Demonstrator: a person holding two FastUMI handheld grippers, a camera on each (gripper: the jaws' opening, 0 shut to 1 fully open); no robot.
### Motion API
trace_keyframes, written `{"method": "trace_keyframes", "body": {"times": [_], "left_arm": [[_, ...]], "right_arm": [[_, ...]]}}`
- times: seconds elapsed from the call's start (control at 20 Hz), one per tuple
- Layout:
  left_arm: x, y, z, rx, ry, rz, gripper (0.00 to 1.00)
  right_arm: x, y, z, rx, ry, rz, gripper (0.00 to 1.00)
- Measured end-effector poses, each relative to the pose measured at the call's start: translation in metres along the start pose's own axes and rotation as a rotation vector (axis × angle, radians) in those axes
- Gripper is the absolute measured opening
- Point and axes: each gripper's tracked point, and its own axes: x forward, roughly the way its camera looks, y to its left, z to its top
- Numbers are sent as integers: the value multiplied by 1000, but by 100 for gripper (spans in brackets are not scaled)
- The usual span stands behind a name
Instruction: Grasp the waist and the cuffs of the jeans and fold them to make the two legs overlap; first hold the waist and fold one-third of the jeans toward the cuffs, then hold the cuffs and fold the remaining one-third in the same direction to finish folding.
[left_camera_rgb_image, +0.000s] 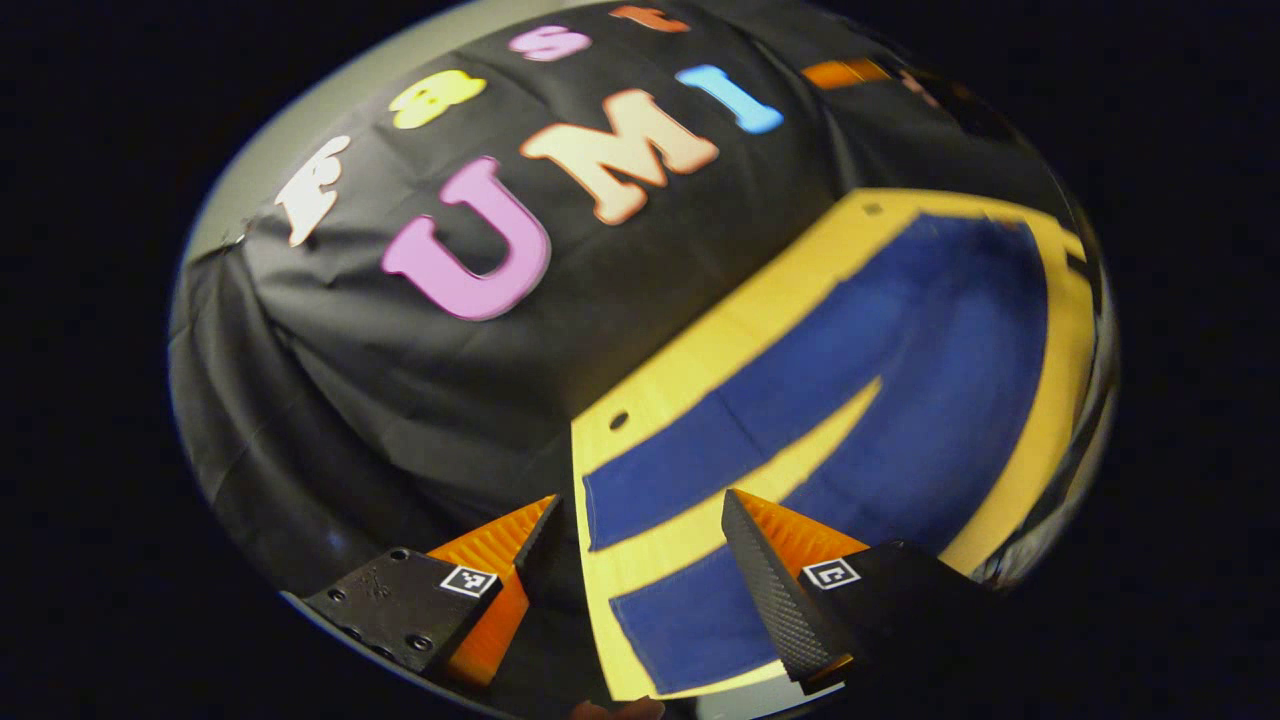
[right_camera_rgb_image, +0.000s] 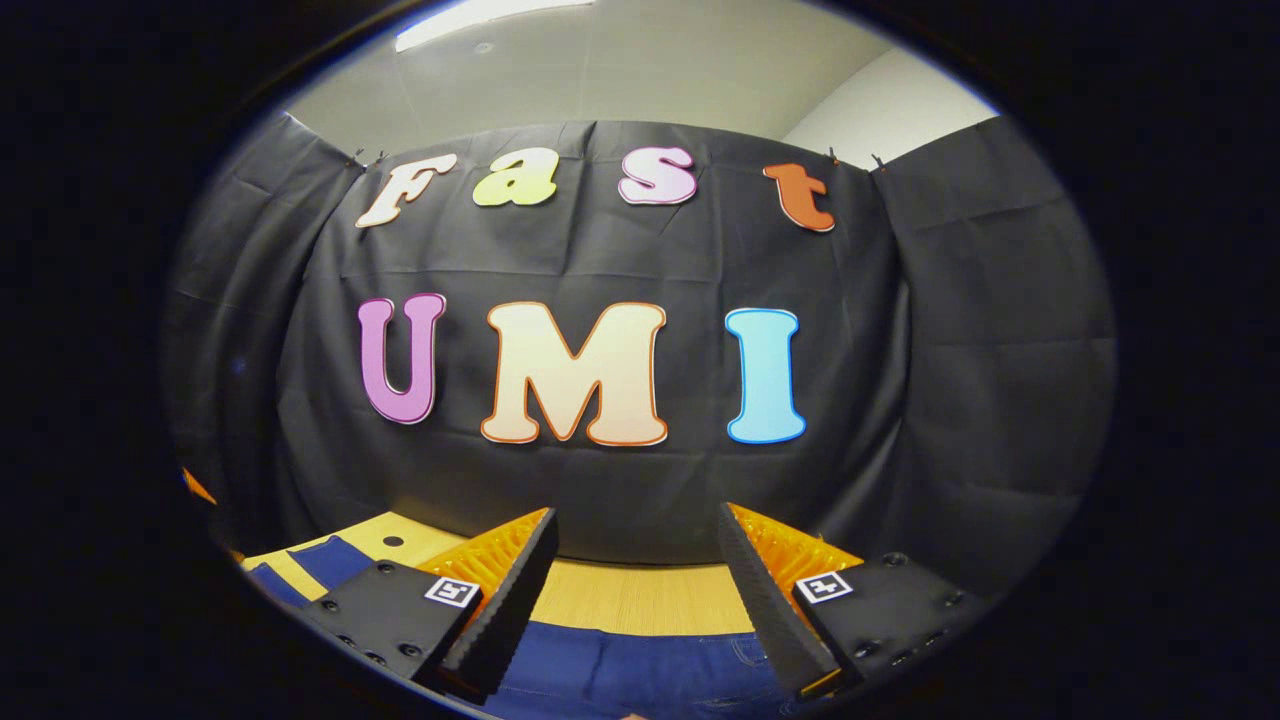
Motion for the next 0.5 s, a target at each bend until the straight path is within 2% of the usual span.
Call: {"method": "trace_keyframes", "body": {"times": [0.15, 0.25, 0.5], "left_arm": [[0, -41, -60, 94, 119, -89, 95], [-1, -59, -84, 172, 166, -125, 95], [-6, -100, -126, 507, 193, -205, 95]], "right_arm": [[6, 1, -18, -7, 42, 1, 100], [8, 3, -29, -25, 67, 8, 99], [7, 10, -47, -72, 107, 36, 99]]}}
